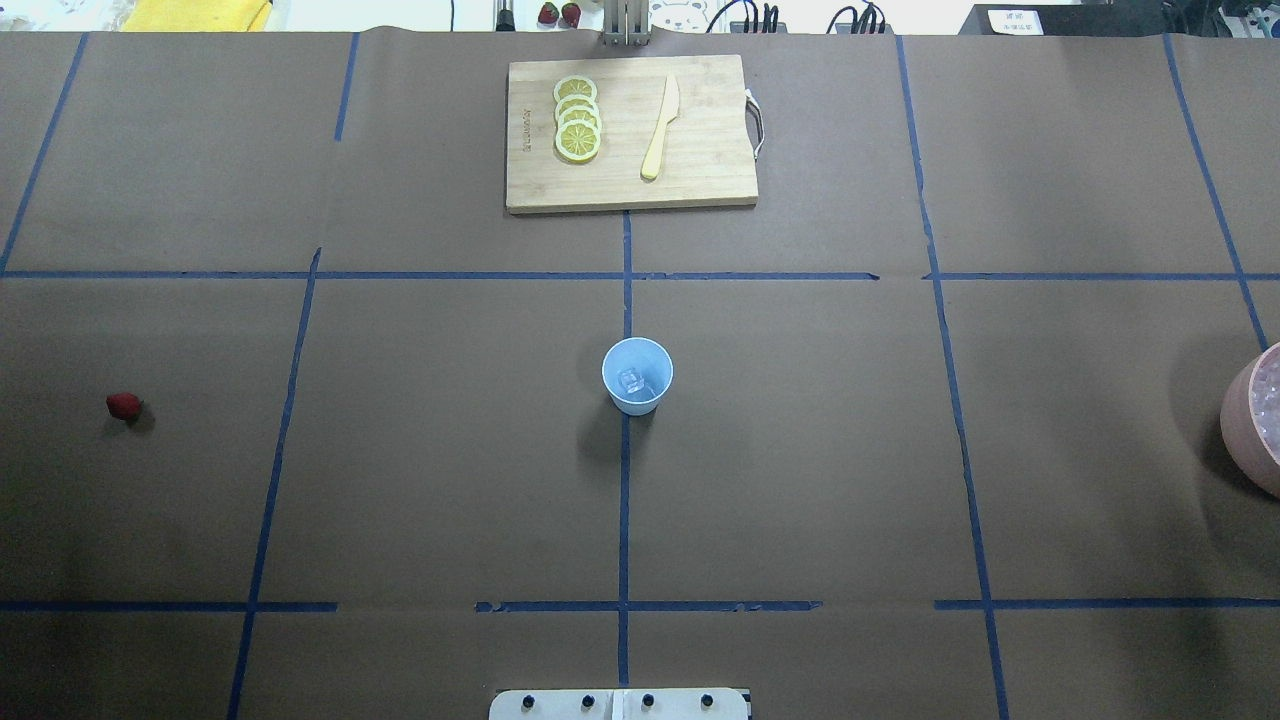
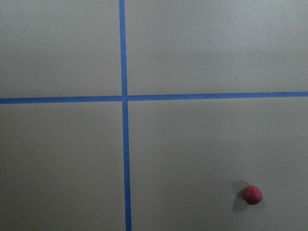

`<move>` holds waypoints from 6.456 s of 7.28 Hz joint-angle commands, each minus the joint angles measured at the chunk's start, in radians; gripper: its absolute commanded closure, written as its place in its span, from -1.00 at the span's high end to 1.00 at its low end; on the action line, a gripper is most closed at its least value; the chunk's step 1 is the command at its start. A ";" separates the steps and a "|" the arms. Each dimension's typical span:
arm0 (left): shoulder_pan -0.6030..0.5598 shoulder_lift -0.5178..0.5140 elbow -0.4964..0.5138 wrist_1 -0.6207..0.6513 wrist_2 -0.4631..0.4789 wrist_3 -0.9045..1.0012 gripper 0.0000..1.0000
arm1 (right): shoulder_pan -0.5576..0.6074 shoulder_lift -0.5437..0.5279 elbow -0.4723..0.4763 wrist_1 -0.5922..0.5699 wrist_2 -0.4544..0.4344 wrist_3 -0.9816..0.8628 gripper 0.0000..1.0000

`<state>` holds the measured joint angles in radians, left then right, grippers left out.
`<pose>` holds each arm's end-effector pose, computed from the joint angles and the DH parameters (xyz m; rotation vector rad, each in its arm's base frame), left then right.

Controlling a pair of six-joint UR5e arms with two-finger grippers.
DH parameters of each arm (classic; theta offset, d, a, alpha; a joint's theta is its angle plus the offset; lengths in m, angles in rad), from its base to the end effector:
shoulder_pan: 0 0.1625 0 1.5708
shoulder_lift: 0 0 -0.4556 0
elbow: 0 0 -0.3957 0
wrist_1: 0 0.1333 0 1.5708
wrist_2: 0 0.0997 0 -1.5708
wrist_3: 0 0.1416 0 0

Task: Put ice and strawberries in cup
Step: 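Carry the ice cube with the right gripper over the light blue cup, then open the right gripper to drop the ice cube into the cup, then withdraw the right gripper from the cup while the left gripper reaches toward the strawberry, then grasp the red strawberry with the left gripper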

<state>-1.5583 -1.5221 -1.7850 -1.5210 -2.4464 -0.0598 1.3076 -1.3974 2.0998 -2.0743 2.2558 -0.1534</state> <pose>-0.0186 -0.4779 0.6309 0.0765 0.8778 0.0065 -0.0879 -0.4942 0.4434 0.1547 -0.6987 -0.4670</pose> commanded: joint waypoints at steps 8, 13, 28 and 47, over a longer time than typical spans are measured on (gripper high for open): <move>0.001 -0.003 0.018 -0.004 0.001 0.002 1.00 | -0.713 0.654 -0.333 0.181 -0.276 1.119 -1.00; 0.001 -0.003 0.019 -0.004 0.001 0.003 1.00 | -0.769 0.712 -0.489 0.258 -0.317 1.149 -0.98; 0.199 0.044 -0.001 -0.291 0.084 -0.341 1.00 | -0.480 0.458 -0.221 0.292 -0.184 0.984 0.99; 0.738 0.065 0.107 -0.774 0.463 -0.969 0.41 | 0.055 0.014 -0.218 0.299 0.010 0.183 0.99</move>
<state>-0.8207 -1.4585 -1.6785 -2.2948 -1.9834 -1.0295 1.3619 -1.3835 1.8815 -1.7748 2.2657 0.0292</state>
